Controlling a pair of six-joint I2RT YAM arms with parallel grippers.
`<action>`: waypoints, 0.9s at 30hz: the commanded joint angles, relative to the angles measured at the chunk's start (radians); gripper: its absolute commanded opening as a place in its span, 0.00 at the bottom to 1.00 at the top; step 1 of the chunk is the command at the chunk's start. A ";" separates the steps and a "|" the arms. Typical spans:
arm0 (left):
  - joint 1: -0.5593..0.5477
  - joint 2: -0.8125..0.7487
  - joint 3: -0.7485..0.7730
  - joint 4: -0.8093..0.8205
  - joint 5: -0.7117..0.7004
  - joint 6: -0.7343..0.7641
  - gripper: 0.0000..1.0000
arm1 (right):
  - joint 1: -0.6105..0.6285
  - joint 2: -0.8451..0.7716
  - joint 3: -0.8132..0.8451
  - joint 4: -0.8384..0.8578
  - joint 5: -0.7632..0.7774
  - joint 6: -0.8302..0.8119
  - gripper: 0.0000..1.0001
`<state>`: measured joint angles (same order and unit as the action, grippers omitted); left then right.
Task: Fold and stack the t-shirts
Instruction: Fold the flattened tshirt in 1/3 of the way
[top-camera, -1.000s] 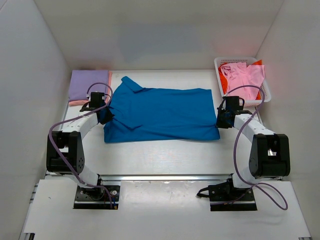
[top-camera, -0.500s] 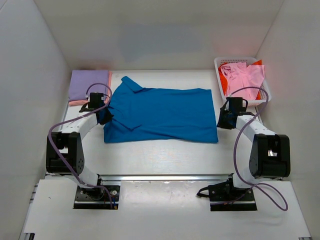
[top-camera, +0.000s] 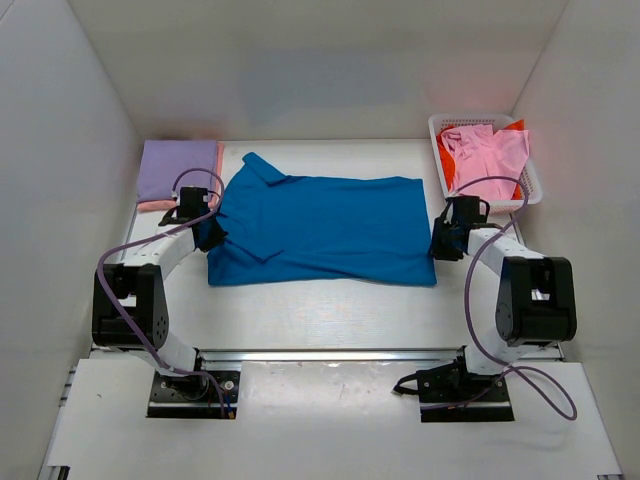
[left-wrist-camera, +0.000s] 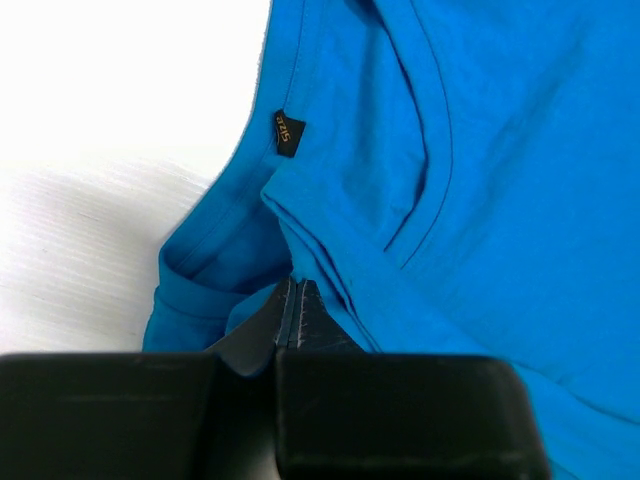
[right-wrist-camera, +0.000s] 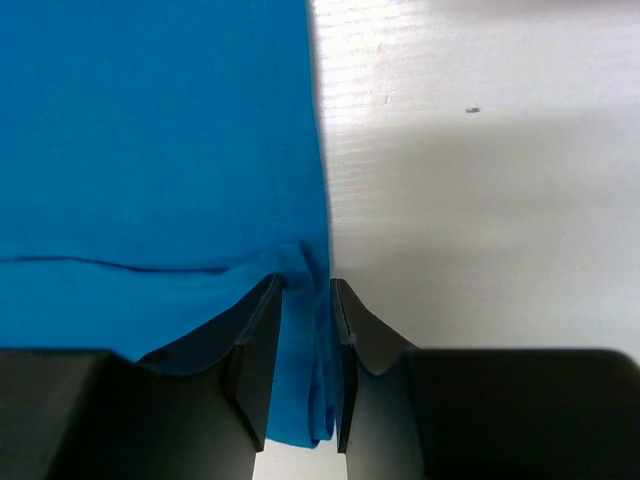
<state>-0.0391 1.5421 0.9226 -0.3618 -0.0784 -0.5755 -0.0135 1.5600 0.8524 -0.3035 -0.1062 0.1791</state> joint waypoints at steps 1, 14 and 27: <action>-0.001 -0.045 -0.008 0.014 0.006 -0.001 0.00 | 0.006 0.011 0.020 0.027 -0.016 -0.004 0.24; -0.001 -0.053 0.004 0.000 0.009 -0.001 0.00 | 0.003 -0.058 0.030 0.014 -0.026 0.002 0.00; -0.005 -0.096 0.038 -0.023 0.025 0.000 0.00 | -0.016 -0.138 0.060 -0.025 -0.023 -0.018 0.00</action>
<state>-0.0425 1.4937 0.9241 -0.3775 -0.0631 -0.5758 -0.0223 1.4620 0.8787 -0.3248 -0.1360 0.1753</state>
